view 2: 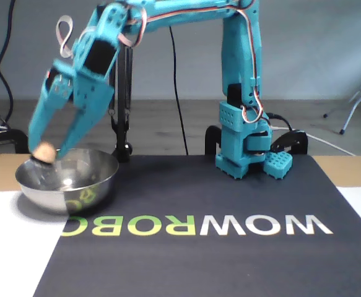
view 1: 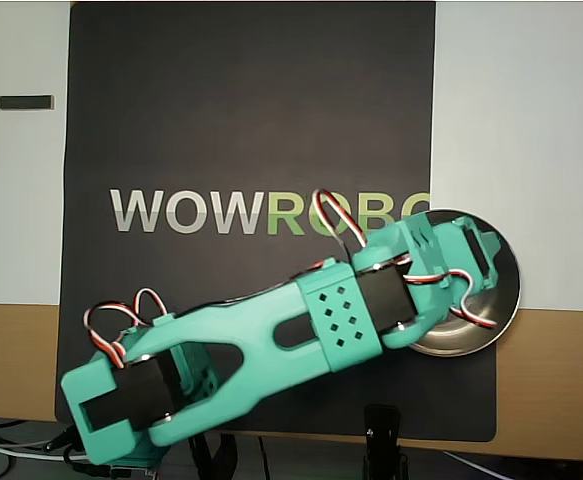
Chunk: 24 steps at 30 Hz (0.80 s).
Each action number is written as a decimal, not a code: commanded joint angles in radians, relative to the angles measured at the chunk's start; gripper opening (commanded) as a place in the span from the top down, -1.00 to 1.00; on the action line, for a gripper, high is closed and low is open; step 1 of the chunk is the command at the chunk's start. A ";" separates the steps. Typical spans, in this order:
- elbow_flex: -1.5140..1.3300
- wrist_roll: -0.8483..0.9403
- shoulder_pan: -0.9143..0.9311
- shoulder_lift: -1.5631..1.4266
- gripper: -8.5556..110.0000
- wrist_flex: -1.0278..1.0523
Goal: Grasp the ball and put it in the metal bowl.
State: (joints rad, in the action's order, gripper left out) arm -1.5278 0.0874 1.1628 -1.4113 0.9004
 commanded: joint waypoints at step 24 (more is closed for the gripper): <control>-0.115 0.055 -0.017 -0.002 0.55 0.147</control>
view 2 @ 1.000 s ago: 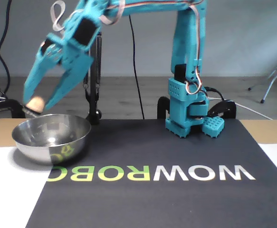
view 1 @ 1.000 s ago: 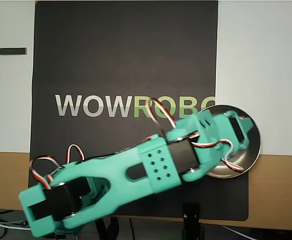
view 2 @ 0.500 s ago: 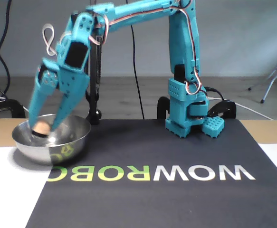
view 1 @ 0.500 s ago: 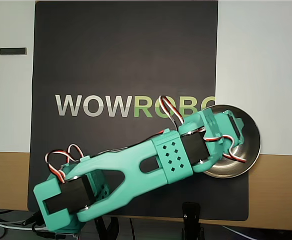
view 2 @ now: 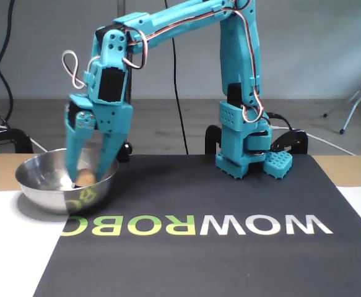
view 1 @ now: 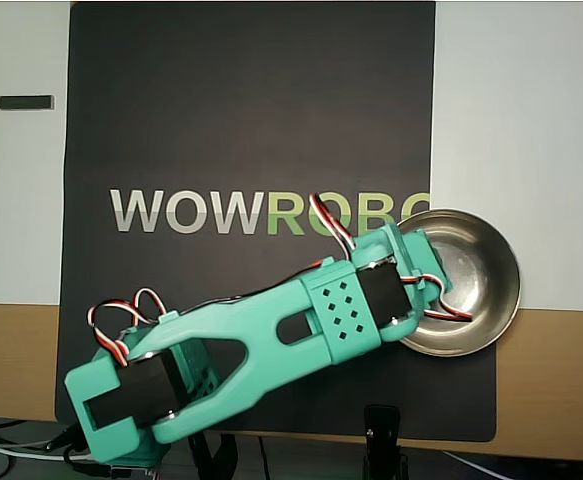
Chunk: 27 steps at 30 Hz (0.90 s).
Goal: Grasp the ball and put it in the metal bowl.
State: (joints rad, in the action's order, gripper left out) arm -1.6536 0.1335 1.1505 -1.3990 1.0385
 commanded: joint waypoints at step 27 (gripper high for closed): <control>0.077 0.011 0.041 -0.002 0.54 0.002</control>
